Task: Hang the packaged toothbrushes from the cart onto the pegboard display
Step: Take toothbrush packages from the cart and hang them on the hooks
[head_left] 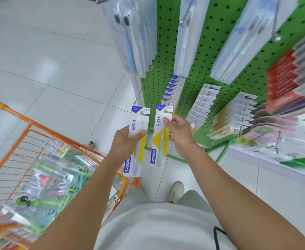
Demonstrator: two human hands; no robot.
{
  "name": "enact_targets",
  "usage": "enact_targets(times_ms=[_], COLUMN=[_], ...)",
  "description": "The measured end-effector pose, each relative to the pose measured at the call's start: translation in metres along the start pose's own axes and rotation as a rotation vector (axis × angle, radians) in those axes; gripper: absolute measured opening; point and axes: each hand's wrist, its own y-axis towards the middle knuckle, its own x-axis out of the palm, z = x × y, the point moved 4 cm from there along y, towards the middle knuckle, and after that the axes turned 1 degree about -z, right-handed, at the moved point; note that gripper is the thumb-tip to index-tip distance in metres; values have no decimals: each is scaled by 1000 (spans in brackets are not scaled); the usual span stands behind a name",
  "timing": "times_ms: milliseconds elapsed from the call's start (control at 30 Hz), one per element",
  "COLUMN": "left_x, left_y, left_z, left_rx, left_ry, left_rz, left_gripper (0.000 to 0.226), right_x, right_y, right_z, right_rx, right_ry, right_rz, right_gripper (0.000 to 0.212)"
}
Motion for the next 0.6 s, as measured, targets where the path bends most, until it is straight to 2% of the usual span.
enact_targets(times_ms=[167, 333, 400, 433, 533, 600], left_x=[3, 9, 11, 12, 14, 14], left_y=[11, 16, 17, 17, 21, 25], left_z=[2, 3, 6, 7, 6, 4], left_rx=[27, 43, 45, 56, 67, 67], left_ry=[-19, 66, 71, 72, 82, 88], left_rz=[-22, -109, -138, -148, -166, -177], left_gripper=[3, 11, 5, 9, 21, 23], right_x=[-1, -1, 3, 5, 3, -4], right_y=[12, 19, 20, 20, 14, 10], right_z=[2, -1, -2, 0, 3, 5], right_rx=[13, 113, 191, 225, 307, 326], right_ry=[-41, -158, -193, -201, -183, -192], right_rz=[118, 285, 262, 242, 217, 201], right_gripper=[11, 46, 42, 45, 63, 55])
